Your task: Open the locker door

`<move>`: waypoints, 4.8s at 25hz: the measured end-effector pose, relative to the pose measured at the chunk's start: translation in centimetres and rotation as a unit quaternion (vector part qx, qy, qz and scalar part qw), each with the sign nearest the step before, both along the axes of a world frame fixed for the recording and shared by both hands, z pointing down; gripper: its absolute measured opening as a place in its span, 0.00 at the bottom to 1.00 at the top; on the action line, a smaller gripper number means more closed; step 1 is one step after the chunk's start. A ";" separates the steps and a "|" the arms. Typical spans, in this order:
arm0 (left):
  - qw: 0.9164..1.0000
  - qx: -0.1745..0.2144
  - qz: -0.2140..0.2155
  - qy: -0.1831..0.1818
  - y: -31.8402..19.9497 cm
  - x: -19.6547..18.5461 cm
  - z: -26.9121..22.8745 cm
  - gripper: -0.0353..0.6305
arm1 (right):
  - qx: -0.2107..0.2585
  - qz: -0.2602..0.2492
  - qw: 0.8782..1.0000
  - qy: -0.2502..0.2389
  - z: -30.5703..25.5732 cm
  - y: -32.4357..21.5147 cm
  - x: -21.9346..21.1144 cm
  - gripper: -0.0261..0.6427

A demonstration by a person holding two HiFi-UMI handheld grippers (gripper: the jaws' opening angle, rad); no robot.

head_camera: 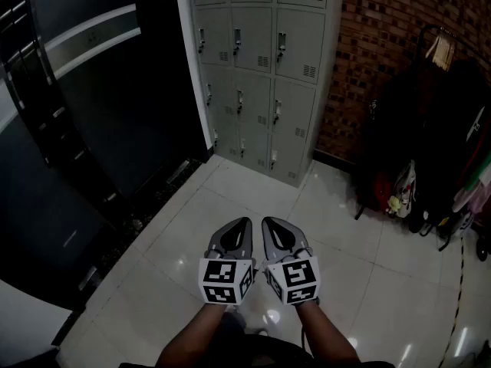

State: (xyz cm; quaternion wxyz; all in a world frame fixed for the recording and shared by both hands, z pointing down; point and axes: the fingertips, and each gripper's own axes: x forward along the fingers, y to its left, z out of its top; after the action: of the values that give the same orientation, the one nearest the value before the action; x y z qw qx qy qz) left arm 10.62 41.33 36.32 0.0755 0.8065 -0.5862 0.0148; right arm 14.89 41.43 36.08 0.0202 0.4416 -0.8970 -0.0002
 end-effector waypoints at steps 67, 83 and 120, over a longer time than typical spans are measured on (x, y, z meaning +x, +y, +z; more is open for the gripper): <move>1.000 0.002 0.025 0.007 -49.0 -16.1 -0.1 0.06 | 0.018 0.019 0.999 0.018 -0.9 -48.3 -16.6 0.04; 1.000 -0.002 -0.001 0.013 -64.9 -14.3 -0.8 0.06 | 0.010 -0.012 1.000 0.007 -1.4 -64.3 -15.2 0.04; 0.999 0.008 -0.024 0.028 -80.9 -19.7 5.0 0.06 | -0.005 -0.027 1.000 0.007 6.7 -82.7 -20.3 0.10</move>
State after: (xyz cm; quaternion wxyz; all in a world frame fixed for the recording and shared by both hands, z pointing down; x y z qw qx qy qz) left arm -9.10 -39.55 41.32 0.0857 0.7928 -0.6032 -0.0137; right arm -5.46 -41.27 42.80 0.0284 0.4169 -0.9085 0.0005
